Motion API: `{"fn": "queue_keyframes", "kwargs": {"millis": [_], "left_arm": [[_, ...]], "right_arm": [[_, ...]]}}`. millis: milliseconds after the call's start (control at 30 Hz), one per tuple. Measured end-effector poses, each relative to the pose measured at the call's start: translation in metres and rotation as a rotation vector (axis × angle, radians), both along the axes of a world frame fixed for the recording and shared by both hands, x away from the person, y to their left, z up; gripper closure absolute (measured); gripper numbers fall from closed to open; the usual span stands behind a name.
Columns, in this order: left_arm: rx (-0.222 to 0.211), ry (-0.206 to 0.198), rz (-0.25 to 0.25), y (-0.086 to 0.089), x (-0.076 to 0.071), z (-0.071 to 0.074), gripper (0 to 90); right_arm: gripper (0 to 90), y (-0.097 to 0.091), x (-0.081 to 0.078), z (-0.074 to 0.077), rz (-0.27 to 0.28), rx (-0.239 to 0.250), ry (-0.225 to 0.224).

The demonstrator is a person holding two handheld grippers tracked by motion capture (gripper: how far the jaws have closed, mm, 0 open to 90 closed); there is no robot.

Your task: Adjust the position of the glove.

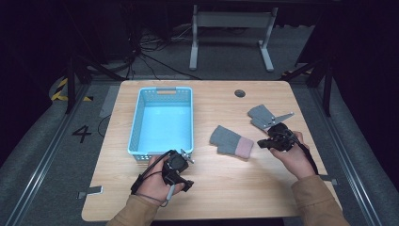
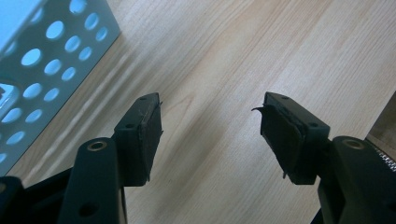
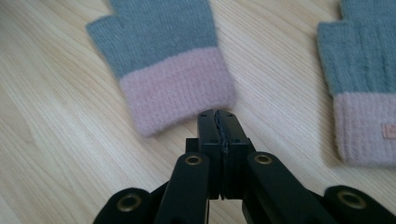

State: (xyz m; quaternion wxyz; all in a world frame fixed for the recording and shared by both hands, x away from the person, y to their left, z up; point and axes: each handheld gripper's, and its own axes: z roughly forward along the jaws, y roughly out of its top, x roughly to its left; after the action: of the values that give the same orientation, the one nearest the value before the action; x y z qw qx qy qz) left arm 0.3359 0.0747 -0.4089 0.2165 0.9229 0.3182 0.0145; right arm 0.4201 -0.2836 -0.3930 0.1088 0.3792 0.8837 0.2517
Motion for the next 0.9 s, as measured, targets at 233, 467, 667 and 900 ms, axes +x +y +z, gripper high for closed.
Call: {"fn": "queue_keyframes", "kwargs": {"millis": [233,467,667,900], "left_arm": [[-0.026,-0.009,-0.006,0.004,0.0,0.005,38.8],[-0.024,-0.011,-0.01,0.005,0.0,0.005,37.6],[-0.023,-0.013,-0.011,0.005,0.001,0.005,37.0],[-0.026,-0.011,-0.018,0.005,0.001,0.004,36.5]], "right_arm": [[90.0,0.009,-0.001,0.004,0.024,0.038,-0.009],[90.0,0.027,0.0,0.007,0.064,0.062,-0.006],[90.0,0.059,0.003,0.007,0.13,0.061,0.0],[90.0,0.096,0.014,-0.001,0.182,0.023,0.023]]}}
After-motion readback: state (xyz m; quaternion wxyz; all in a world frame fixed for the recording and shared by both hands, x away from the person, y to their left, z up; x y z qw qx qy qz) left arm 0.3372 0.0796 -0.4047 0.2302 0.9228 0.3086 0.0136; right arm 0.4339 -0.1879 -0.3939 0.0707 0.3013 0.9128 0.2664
